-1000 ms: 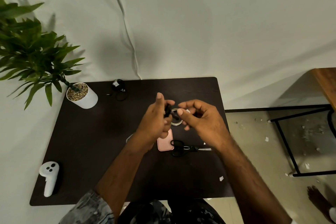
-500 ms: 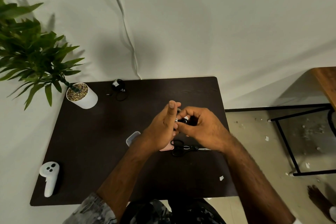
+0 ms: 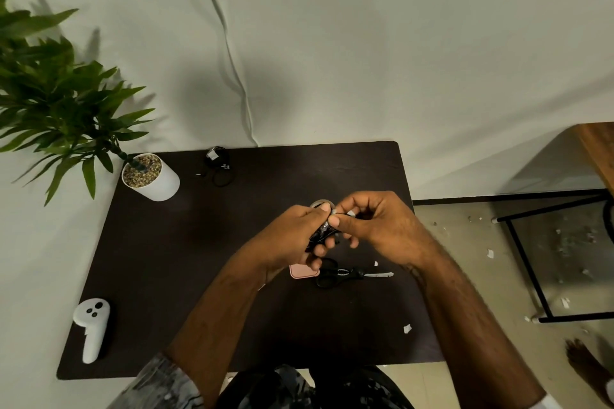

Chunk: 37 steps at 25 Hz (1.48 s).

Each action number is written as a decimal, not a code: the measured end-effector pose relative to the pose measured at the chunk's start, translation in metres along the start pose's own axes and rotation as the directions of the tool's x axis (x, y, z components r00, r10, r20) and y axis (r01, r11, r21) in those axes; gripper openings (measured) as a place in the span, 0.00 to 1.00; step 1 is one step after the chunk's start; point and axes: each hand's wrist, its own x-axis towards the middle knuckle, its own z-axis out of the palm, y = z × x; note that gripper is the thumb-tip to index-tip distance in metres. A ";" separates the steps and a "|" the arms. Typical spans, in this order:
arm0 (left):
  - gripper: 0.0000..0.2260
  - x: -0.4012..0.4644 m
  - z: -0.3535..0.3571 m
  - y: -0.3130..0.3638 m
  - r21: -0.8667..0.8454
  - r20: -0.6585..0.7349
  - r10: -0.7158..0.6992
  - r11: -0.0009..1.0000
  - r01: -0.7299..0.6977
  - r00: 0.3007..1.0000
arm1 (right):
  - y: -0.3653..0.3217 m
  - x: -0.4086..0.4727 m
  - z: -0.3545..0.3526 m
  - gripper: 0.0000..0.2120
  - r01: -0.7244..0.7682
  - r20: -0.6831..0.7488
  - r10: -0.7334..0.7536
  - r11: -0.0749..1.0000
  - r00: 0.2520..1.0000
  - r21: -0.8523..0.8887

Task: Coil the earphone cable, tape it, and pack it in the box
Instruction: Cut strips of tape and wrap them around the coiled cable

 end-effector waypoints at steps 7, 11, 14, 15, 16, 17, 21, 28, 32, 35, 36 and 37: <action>0.18 0.002 -0.007 -0.001 0.077 -0.037 0.011 0.997 -0.008 0.999 | 0.002 0.003 -0.005 0.04 -0.018 0.000 0.018 1.000 1.000 0.011; 0.13 0.000 -0.003 0.002 0.069 -0.123 0.115 0.992 -0.107 0.986 | -0.002 0.004 -0.003 0.04 -0.017 -0.023 0.019 0.997 1.000 0.073; 0.14 -0.002 0.003 0.005 0.195 -0.179 0.190 0.969 -0.154 0.965 | -0.004 0.004 0.001 0.03 -0.001 -0.053 0.007 0.995 0.999 0.103; 0.14 -0.001 0.004 0.006 0.231 -0.188 0.218 0.958 -0.173 0.958 | -0.004 0.004 0.002 0.02 -0.002 -0.062 0.010 0.993 0.998 0.121; 0.13 0.000 0.005 0.006 0.254 -0.198 0.246 0.948 -0.193 0.949 | -0.005 0.004 0.004 0.02 -0.006 -0.072 0.017 0.990 0.997 0.143; 0.12 0.001 0.004 0.005 0.260 -0.208 0.273 0.941 -0.216 0.939 | -0.006 0.003 0.005 0.02 -0.009 -0.081 0.022 0.987 0.996 0.159; 0.10 0.002 -0.001 0.006 0.297 -0.226 0.329 0.920 -0.256 0.917 | -0.011 -0.001 0.000 0.10 0.027 -0.100 -0.019 0.997 0.995 0.073; 0.12 -0.012 -0.005 0.018 0.755 -0.115 0.408 0.628 -0.187 0.906 | -0.032 -0.003 0.003 0.19 0.268 0.178 -0.200 0.745 0.963 -0.610; 0.12 -0.012 -0.003 0.016 0.759 -0.127 0.413 0.626 -0.180 0.902 | -0.034 -0.002 0.010 0.14 0.280 0.199 -0.197 0.666 0.960 -0.691; 0.11 -0.010 -0.003 0.013 0.772 -0.140 0.417 0.614 -0.164 0.898 | -0.031 -0.003 0.019 0.10 0.240 0.164 -0.176 0.689 0.971 -0.684; 0.10 -0.009 -0.003 0.012 0.771 -0.147 0.430 0.614 -0.169 0.891 | -0.030 -0.004 0.021 0.09 0.230 0.154 -0.170 0.705 0.973 -0.671; 0.09 -0.007 -0.005 0.011 0.753 -0.164 0.442 0.633 -0.177 0.882 | -0.029 -0.004 0.022 0.07 0.217 0.136 -0.169 0.734 0.976 -0.644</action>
